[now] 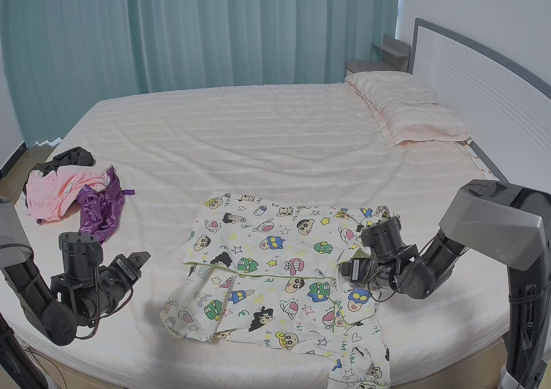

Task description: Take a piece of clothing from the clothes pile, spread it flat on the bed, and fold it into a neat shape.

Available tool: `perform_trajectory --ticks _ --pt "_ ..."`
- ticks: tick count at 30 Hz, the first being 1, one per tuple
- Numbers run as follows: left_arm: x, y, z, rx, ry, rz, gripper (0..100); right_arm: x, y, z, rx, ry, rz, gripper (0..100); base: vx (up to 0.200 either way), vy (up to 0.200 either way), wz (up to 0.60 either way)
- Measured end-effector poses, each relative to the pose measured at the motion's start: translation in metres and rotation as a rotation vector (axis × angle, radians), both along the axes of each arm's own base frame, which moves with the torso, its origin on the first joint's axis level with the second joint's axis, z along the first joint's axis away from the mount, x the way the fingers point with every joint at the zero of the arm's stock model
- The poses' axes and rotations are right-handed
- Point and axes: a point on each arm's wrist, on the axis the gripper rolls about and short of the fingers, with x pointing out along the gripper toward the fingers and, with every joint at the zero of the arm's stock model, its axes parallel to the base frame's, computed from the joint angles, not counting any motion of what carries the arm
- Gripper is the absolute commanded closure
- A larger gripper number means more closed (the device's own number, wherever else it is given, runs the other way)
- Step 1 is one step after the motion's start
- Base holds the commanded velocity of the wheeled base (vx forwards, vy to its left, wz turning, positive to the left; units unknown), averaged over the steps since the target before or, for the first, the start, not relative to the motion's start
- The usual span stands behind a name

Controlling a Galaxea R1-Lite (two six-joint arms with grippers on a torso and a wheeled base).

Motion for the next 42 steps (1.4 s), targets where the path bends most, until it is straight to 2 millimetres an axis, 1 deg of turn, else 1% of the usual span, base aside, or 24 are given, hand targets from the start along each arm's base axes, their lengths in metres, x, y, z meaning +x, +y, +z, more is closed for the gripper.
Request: perform_trajectory --ticks 4,7,12,17,22,29,32,36,39,42 --pt "-0.001 0.0 -0.002 0.0 0.009 0.001 0 0.0 0.012 -0.006 -0.016 -0.008 -0.015 0 0.0 0.0 0.0" --pt "-0.002 0.0 -0.002 0.0 0.013 0.001 0 0.0 0.013 -0.006 -0.021 -0.009 -0.019 0 0.0 0.0 0.0" --pt "-0.002 0.0 -0.003 0.001 0.017 0.001 0 -0.005 0.005 0.005 -0.017 -0.015 -0.043 0 0.0 0.0 0.0" --pt "-0.002 0.0 -0.003 0.001 0.018 0.001 0 -0.017 -0.005 0.02 0.033 -0.01 -0.069 0 0.0 0.0 0.0" --pt "-0.002 0.0 -0.003 0.002 0.018 0.002 0 -0.027 -0.016 0.027 0.139 0.031 -0.097 0 0.0 0.0 0.0" --pt "-0.002 0.0 -0.003 0.002 0.019 0.002 0 -0.037 -0.028 0.041 0.41 0.125 -0.144 0 0.0 0.0 0.0" --pt "-0.003 0.0 -0.003 0.002 0.019 0.003 0 -0.041 -0.04 0.049 0.466 0.141 -0.169 0 0.0 0.0 0.0" --pt "-0.003 0.0 -0.003 0.002 0.019 0.002 0 -0.038 -0.063 0.054 0.493 0.129 -0.228 0 0.0 0.0 0.0" --pt "-0.003 0.0 -0.004 0.002 0.02 0.002 0 -0.033 -0.078 0.054 0.505 0.125 -0.271 0 0.0 0.0 0.0" --pt "-0.003 0.0 -0.004 0.002 0.021 0.002 0 -0.026 -0.092 0.05 0.513 0.131 -0.31 0 0.0 0.0 0.0"
